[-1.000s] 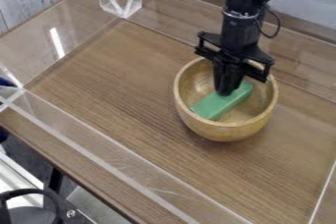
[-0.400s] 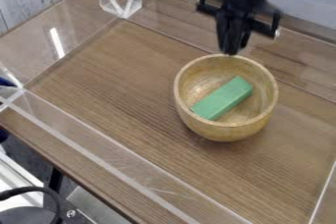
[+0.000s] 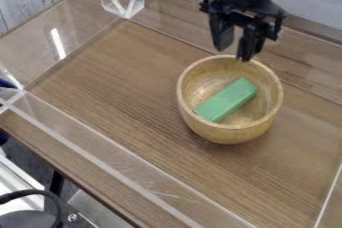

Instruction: Remove the green block from inside the brown bowl and put it on the table

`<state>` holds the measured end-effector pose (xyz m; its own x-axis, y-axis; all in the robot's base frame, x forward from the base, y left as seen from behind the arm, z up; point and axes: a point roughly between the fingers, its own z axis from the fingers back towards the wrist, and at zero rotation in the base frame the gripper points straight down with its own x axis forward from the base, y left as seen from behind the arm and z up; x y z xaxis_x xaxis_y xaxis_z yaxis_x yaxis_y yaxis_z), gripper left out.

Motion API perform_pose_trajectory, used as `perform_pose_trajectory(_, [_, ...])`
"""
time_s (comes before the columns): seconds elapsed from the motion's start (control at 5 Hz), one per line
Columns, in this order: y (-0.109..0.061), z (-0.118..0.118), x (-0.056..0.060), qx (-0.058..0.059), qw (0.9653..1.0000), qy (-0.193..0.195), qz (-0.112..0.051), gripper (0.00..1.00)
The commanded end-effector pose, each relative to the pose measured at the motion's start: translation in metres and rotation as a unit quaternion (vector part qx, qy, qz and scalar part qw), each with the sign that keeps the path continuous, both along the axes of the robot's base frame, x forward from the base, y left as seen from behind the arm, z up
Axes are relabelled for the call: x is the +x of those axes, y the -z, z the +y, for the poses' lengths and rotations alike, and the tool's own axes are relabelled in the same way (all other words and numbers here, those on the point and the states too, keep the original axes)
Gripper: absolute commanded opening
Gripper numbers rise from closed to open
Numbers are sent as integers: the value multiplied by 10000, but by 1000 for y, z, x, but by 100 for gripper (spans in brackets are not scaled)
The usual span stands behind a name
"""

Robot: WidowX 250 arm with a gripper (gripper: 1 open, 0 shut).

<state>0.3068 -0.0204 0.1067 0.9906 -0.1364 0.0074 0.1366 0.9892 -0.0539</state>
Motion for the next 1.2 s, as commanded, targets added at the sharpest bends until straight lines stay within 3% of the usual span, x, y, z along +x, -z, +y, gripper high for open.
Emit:
perform_pose_trajectory(0.0, [-7, 2, 6, -13, 9998, 13, -217, 100])
perform_pose_trajectory(1.0, [46, -2, 4, 80, 9997, 192, 105, 100])
